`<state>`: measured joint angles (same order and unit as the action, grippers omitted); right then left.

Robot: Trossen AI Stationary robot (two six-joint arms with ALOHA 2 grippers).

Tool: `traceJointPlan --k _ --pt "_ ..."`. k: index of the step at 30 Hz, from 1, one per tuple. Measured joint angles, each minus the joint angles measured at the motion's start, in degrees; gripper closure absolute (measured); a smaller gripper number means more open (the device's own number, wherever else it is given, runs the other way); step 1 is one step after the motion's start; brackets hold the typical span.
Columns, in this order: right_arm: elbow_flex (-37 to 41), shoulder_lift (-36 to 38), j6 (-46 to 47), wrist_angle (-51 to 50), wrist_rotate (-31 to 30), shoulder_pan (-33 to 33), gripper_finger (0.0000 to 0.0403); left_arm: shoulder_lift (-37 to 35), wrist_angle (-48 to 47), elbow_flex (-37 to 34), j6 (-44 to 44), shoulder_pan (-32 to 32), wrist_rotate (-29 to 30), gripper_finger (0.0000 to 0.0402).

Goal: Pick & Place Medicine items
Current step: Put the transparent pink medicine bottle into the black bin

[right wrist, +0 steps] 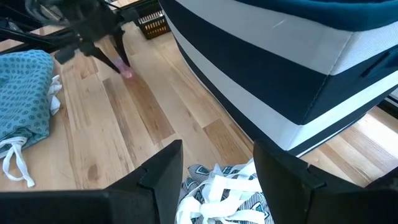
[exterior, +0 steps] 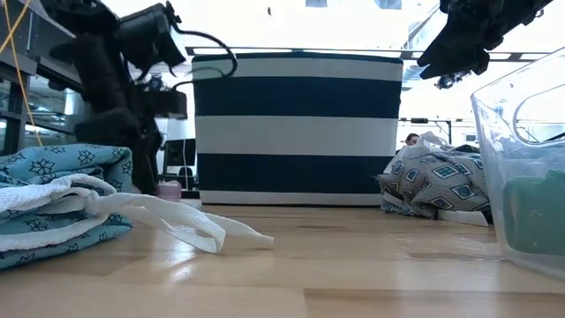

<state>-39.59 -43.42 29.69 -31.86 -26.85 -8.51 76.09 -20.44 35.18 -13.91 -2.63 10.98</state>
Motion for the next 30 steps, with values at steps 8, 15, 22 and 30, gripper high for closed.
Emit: traceJointPlan --k 8,15,22,30 --pt "0.00 0.00 0.00 0.00 0.00 0.00 0.0219 -11.29 -6.76 0.00 -0.63 1.87 0.11 0.0298" --pt "0.00 0.00 0.00 0.00 0.00 0.02 0.0219 -16.68 -10.65 0.00 -3.17 1.61 1.36 0.0298" --pt "0.00 0.00 0.00 0.00 0.00 0.02 0.0219 -17.02 -12.71 0.00 -6.37 1.48 1.42 0.0298" --pt "0.00 0.02 0.00 0.00 0.00 0.00 0.0219 -21.81 -17.74 0.00 -10.59 5.33 1.83 0.0299"
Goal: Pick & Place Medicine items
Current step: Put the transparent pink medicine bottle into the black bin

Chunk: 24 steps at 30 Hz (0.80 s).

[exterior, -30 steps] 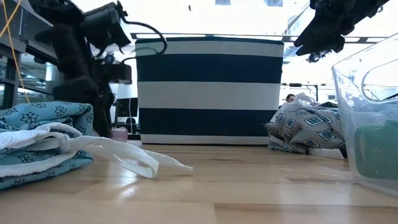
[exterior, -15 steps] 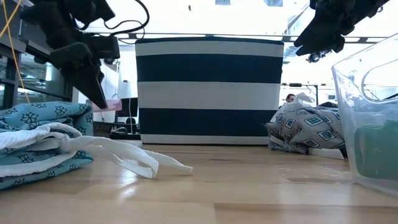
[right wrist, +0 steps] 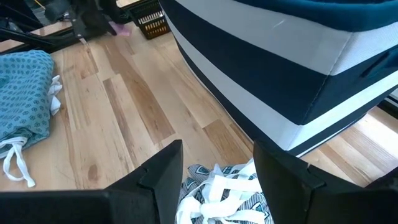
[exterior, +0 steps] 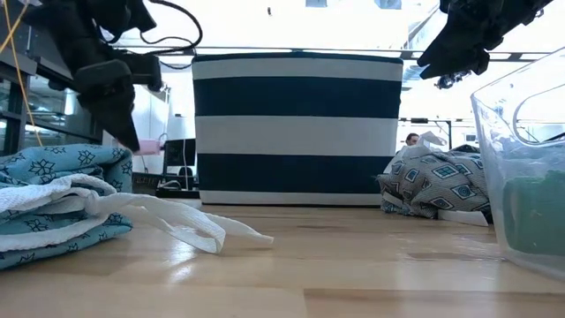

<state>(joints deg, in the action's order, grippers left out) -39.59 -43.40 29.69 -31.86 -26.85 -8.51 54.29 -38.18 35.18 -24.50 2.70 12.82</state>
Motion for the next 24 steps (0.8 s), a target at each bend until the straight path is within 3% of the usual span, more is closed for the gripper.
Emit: traceJointPlan --k 11,16,24 --pt "0.00 0.00 0.00 0.00 0.00 0.02 0.0219 -8.55 -9.95 0.00 -8.83 6.10 1.31 0.0298" --pt "0.00 -0.02 0.00 0.00 0.00 0.00 0.0219 -8.85 -13.23 0.00 -14.00 10.27 3.07 0.0298" --pt "0.00 -0.01 0.00 0.00 0.01 0.02 0.0219 -8.72 -14.02 0.00 -14.57 19.85 3.75 0.0298"
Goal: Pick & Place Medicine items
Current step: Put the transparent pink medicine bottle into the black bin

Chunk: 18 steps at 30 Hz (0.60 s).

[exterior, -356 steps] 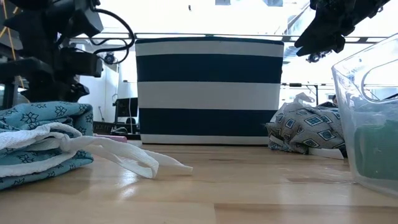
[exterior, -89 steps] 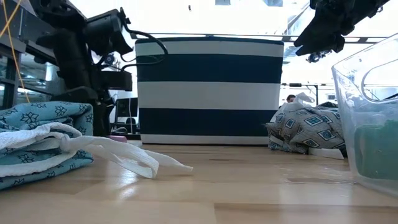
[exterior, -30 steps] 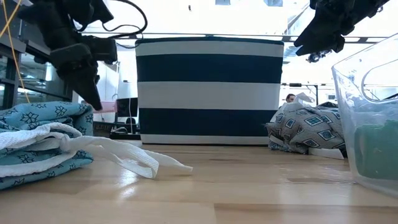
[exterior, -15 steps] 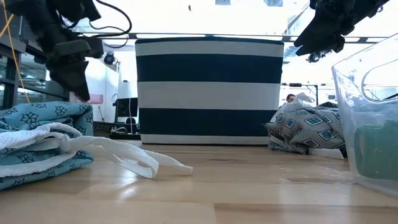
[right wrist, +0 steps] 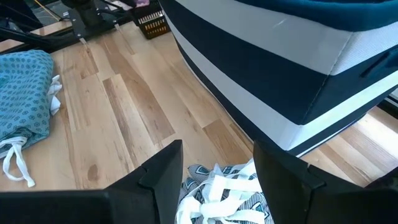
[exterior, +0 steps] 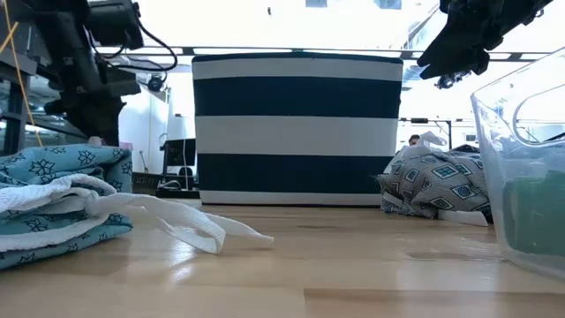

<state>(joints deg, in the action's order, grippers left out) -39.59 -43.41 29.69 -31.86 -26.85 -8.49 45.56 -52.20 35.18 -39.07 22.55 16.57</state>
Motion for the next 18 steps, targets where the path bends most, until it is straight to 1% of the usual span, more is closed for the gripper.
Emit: traceJointPlan --k 4,9,16,18 --pt "0.00 0.01 0.00 0.00 -0.01 -0.02 0.0219 0.88 0.93 0.00 0.00 4.80 1.99 0.0298" --pt "0.00 0.00 0.00 0.00 0.02 -0.02 0.0219 4.10 5.10 0.00 1.61 10.38 2.28 0.0298" --pt "0.00 0.01 0.00 0.00 0.01 -0.02 0.0219 12.84 10.79 0.00 4.45 16.00 2.19 0.0298" --pt "0.00 0.00 0.00 0.00 0.01 -0.02 0.0219 15.52 11.42 0.00 4.55 16.89 1.17 0.0298"
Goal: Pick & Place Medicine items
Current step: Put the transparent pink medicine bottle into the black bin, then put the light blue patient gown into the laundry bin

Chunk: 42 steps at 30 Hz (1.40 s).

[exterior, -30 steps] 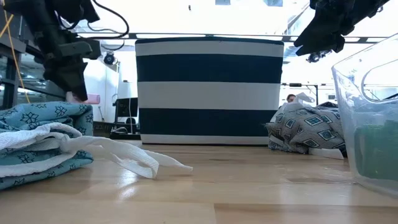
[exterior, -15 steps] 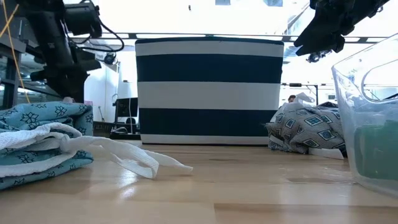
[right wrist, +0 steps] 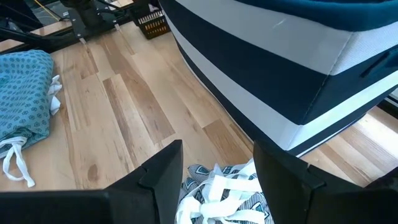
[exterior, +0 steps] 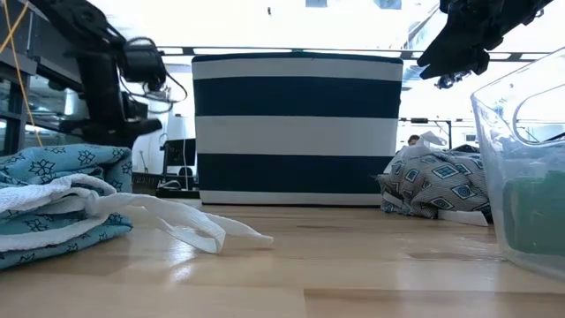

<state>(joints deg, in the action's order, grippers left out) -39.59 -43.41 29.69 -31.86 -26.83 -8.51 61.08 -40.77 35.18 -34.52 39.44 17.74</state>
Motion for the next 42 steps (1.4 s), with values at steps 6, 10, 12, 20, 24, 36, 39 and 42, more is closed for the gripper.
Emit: traceJointPlan --k 6,10,12,20,24,36,39,42 --pt "0.00 0.01 0.00 0.00 0.00 0.01 0.0219 4.59 1.53 0.00 0.02 0.70 -1.93 0.0298" --pt "0.00 0.00 0.00 0.00 -0.01 0.00 0.0219 5.05 2.19 0.00 0.05 0.70 -1.92 0.0298" --pt "0.00 0.00 0.00 0.00 -0.01 0.00 0.0219 5.05 2.30 0.00 0.25 0.69 -1.92 0.0298" --pt "0.00 -0.01 0.00 -0.01 0.00 0.01 0.0219 5.05 2.14 0.00 0.69 0.68 -3.38 0.0283" --pt "0.00 0.00 0.00 -0.01 -0.02 -0.01 0.0219 5.05 2.14 0.00 0.70 0.68 -3.41 0.0277" --pt "0.00 0.01 0.00 -0.02 -0.02 0.01 0.0219 5.05 2.10 0.00 0.70 0.68 -3.24 0.0275" --pt "0.00 -0.01 0.00 0.00 -0.01 0.02 0.0219 5.05 2.10 0.00 0.70 0.68 -3.21 0.0275" --pt "0.00 0.01 0.00 0.00 -0.02 0.01 0.0219 5.05 2.10 0.00 0.70 0.68 -3.19 0.0275"
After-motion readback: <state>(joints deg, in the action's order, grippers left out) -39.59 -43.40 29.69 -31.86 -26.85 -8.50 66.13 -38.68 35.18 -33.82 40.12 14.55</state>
